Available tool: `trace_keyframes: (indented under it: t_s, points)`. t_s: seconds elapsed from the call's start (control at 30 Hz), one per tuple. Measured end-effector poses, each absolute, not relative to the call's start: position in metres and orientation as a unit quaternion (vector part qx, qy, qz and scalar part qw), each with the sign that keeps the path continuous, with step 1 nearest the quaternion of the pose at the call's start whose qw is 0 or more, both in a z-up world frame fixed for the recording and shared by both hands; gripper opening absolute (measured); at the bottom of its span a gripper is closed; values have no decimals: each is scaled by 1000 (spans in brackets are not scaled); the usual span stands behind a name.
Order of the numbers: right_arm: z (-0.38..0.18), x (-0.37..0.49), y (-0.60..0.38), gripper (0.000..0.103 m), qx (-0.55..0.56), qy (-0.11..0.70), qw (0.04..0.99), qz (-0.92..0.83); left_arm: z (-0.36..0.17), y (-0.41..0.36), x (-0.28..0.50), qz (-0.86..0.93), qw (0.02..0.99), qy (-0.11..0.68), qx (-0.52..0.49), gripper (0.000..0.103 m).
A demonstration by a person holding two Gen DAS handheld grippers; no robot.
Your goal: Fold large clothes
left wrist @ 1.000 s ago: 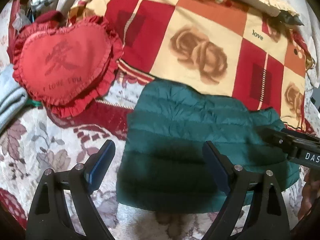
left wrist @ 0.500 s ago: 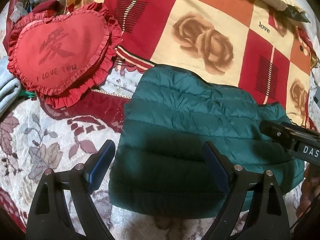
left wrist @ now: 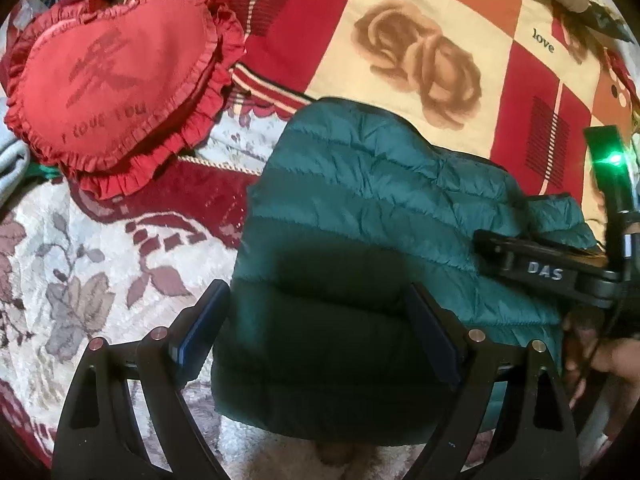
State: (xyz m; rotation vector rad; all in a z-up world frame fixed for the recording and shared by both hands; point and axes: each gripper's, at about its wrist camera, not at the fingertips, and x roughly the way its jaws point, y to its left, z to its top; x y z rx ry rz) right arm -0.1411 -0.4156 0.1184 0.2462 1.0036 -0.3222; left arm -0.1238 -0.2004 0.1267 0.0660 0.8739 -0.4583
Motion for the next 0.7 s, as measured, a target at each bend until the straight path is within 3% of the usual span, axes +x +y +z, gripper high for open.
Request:
trace_keyframes:
  t_s: [0.33, 0.4, 0.53, 0.7]
  points:
    - [152, -185, -435, 92, 156, 465, 866, -101, 126, -198, -124, -221, 879, 422, 36, 89]
    - [157, -204, -444, 98, 152, 468, 865, -96, 127, -197, -126, -224, 879, 418, 40, 89]
    - [167, -243, -470, 99, 130, 461, 869, -125, 126, -195, -127, -236, 874, 423, 33, 89]
    - [173, -280, -524, 103, 193, 440, 861, -166, 125, -189, -117, -243, 859, 450, 14, 89]
